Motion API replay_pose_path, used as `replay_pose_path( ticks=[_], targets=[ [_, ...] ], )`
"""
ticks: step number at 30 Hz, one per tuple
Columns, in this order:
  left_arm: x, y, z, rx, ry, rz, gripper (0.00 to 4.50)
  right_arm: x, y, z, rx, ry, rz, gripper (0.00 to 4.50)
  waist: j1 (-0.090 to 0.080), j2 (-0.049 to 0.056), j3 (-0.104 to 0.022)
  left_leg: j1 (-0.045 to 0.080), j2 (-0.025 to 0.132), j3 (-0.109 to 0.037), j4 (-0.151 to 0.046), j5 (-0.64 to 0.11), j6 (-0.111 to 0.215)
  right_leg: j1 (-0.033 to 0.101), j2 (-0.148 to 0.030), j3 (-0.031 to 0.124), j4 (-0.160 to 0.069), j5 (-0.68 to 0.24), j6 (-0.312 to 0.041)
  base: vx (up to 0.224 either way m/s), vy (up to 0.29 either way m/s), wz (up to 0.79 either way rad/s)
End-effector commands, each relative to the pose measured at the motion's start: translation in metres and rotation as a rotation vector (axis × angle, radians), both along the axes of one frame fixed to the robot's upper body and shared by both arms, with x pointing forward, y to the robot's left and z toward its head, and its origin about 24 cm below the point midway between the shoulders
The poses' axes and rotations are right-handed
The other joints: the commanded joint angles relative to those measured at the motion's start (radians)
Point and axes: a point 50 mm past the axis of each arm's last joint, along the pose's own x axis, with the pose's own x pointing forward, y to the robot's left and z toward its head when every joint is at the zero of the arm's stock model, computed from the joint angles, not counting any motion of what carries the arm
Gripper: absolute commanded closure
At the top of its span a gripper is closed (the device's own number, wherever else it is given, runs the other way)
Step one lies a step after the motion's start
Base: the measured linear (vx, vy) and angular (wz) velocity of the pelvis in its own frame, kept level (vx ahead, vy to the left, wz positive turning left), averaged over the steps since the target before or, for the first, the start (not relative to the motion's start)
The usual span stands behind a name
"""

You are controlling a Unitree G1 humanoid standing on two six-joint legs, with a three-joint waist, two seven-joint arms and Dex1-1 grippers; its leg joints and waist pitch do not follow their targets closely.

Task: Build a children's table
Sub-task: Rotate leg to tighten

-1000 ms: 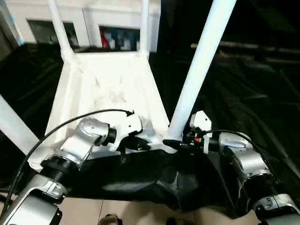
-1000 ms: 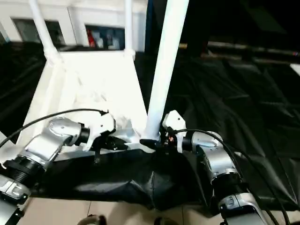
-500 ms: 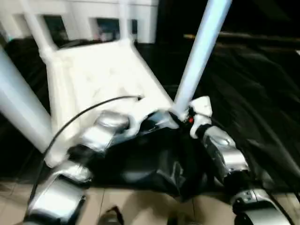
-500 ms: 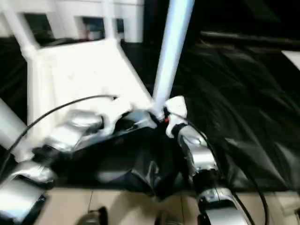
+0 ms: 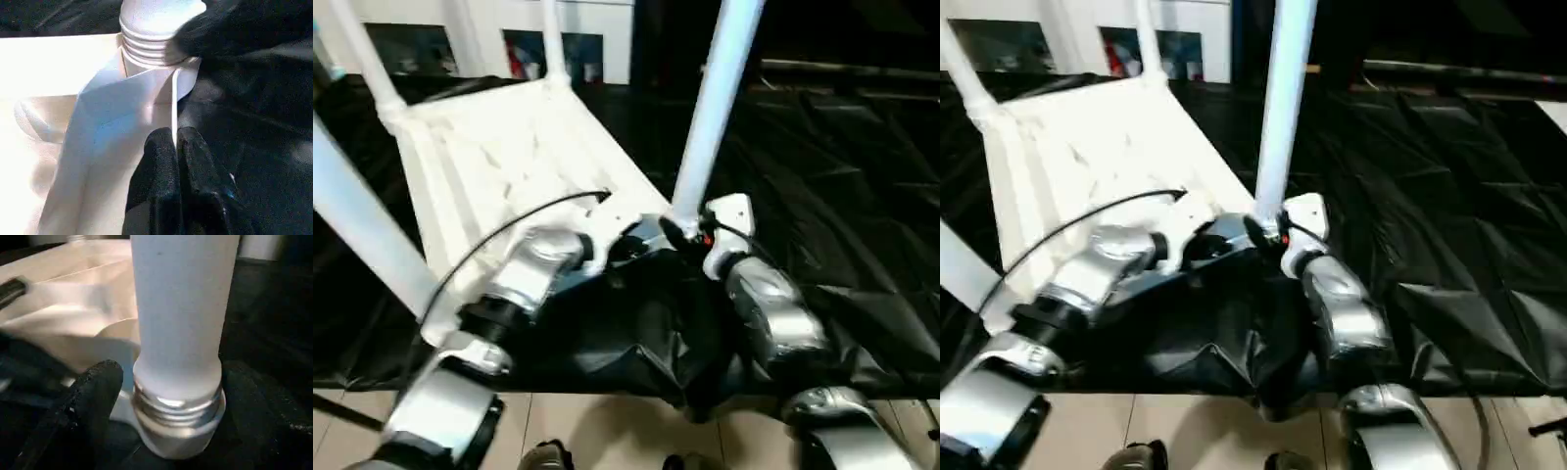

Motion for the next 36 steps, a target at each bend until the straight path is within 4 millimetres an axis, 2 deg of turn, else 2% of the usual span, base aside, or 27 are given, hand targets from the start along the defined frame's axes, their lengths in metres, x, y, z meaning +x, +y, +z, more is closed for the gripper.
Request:
replay_pose_path(
  ticks=[1,2,3,4,5,7,9,13,16,17,18,22,25,29,32,34,35,36],
  targets=[
    [-0.009,-0.006,-0.002,-0.028,0.022,-0.112,4.5,-0.01,0.006,0.004,-0.024,0.002,0.184,0.93,0.008,-0.012,-0.094,0.01,0.034,-0.003,-0.045,-0.15,0.091,0.059,-0.054,0.044,-0.073,-0.088,-0.223,0.0,0.0,0.0],
    [-0.015,-0.003,-0.003,-0.026,0.042,-0.176,4.5,-0.015,-0.003,0.005,-0.043,0.015,0.247,0.93,0.009,-0.009,-0.1,0.01,0.033,-0.001,-0.04,-0.115,0.11,0.06,-0.052,0.043,-0.064,-0.013,-0.249,0.0,0.0,0.0],
    [-0.015,-0.002,-0.003,-0.025,0.044,-0.181,4.5,-0.016,-0.003,0.006,-0.044,0.016,0.252,0.93,0.01,-0.009,-0.103,0.011,0.031,0.0,-0.037,-0.103,0.12,0.061,-0.049,0.042,-0.061,0.023,-0.256,0.052,0.015,-0.01],
    [-0.021,0.002,-0.003,-0.015,0.061,-0.252,4.5,-0.02,-0.012,0.007,-0.057,0.034,0.303,0.93,0.007,-0.01,-0.106,0.011,0.031,0.001,-0.034,-0.082,0.14,0.06,-0.047,0.042,-0.054,0.082,-0.279,0.0,0.0,0.0],
    [-0.023,0.003,-0.003,-0.012,0.065,-0.27,4.5,-0.021,-0.014,0.007,-0.063,0.039,0.316,0.93,0.009,-0.006,-0.113,0.013,0.033,0.0,-0.03,-0.065,0.149,0.062,-0.049,0.041,-0.048,0.122,-0.297,0.0,0.0,0.0],
    [-0.026,0.006,-0.003,-0.008,0.078,-0.307,4.5,-0.024,-0.02,0.009,-0.078,0.052,0.351,0.93,0.013,-0.003,-0.115,0.015,0.036,0.001,-0.025,-0.056,0.159,0.06,-0.049,0.04,-0.043,0.154,-0.321,0.0,0.0,0.0],
    [-0.029,0.009,-0.002,-0.01,0.092,-0.338,4.5,-0.027,-0.024,0.009,-0.101,0.065,0.391,0.93,0.021,-0.001,-0.114,0.017,0.039,0.003,-0.023,-0.065,0.157,0.058,-0.049,0.038,-0.041,0.134,-0.332,0.0,0.0,0.0],
    [-0.034,0.015,-0.001,-0.002,0.136,-0.394,4.5,-0.029,-0.027,0.007,-0.155,0.081,0.442,0.93,0.032,-0.001,-0.11,0.021,0.041,0.006,-0.026,-0.131,0.118,0.053,-0.054,0.04,-0.047,0.025,-0.321,0.0,0.0,0.0],
    [-0.034,0.015,0.0,0.003,0.127,-0.398,4.5,-0.028,-0.023,0.006,-0.149,0.087,0.45,0.93,0.033,-0.003,-0.105,0.021,0.041,0.005,-0.03,-0.201,0.077,0.051,-0.058,0.043,-0.057,-0.085,-0.293,0.0,0.0,0.0],
    [-0.034,0.015,0.0,0.003,0.127,-0.398,4.5,-0.028,-0.023,0.006,-0.149,0.087,0.45,1.16,0.033,-0.002,-0.104,0.021,0.041,0.004,-0.032,-0.224,0.063,0.049,-0.06,0.044,-0.061,-0.125,-0.281,-0.064,0.007,-0.01],
    [-0.033,0.015,0.001,0.001,0.124,-0.399,4.5,-0.028,-0.021,0.005,-0.15,0.088,0.461,1.16,0.032,-0.002,-0.104,0.021,0.041,0.003,-0.032,-0.239,0.05,0.048,-0.06,0.044,-0.064,-0.153,-0.27,0.0,0.0,0.0],
    [-0.031,0.015,0.002,0.004,0.117,-0.396,4.5,-0.028,-0.019,0.004,-0.143,0.09,0.47,1.47,0.032,-0.004,-0.107,0.02,0.039,0.003,-0.03,-0.226,0.045,0.048,-0.059,0.045,-0.063,-0.154,-0.254,0.0,0.0,0.0],
    [-0.03,0.015,0.002,0.004,0.111,-0.387,4.5,-0.028,-0.02,0.003,-0.142,0.092,0.474,1.67,0.032,-0.001,-0.11,0.017,0.037,0.003,-0.026,-0.19,0.056,0.05,-0.057,0.044,-0.057,-0.095,-0.263,0.0,0.0,0.0],
    [-0.027,0.016,-0.001,0.01,0.102,-0.35,4.5,-0.031,-0.02,-0.002,-0.141,0.105,0.471,1.78,0.033,-0.003,-0.113,0.016,0.035,0.005,-0.022,-0.168,0.073,0.052,-0.055,0.043,-0.052,-0.049,-0.277,0.0,0.0,0.0],
    [-0.02,0.015,-0.003,0.02,0.085,-0.261,4.5,-0.029,-0.018,-0.009,-0.126,0.111,0.38,1.81,0.032,-0.001,-0.111,0.018,0.037,0.004,-0.023,-0.18,0.069,0.049,-0.056,0.043,-0.055,-0.077,-0.273,0.0,0.0,0.0],
    [-0.01,0.011,-0.004,0.009,0.045,-0.137,4.5,-0.021,-0.018,-0.02,-0.121,0.121,0.204,1.81,0.029,-0.006,-0.11,0.018,0.035,0.004,-0.025,-0.213,0.05,0.048,-0.056,0.042,-0.062,-0.134,-0.26,0.0,0.0,0.0],
    [-0.005,0.008,-0.004,0.005,0.028,-0.085,4.5,-0.018,-0.017,-0.024,-0.111,0.133,0.118,1.82,0.027,-0.002,-0.109,0.023,0.034,0.003,-0.028,-0.24,0.028,0.042,-0.057,0.042,-0.067,-0.182,-0.25,0.0,0.0,0.0],
    [-0.001,0.005,-0.004,0.006,0.014,-0.043,4.5,-0.014,-0.016,-0.028,-0.101,0.134,0.037,1.83,0.024,-0.005,-0.11,0.024,0.034,0.001,-0.03,-0.27,0.009,0.044,-0.059,0.041,-0.072,-0.236,-0.235,0.0,0.0,0.0]
  ],
)
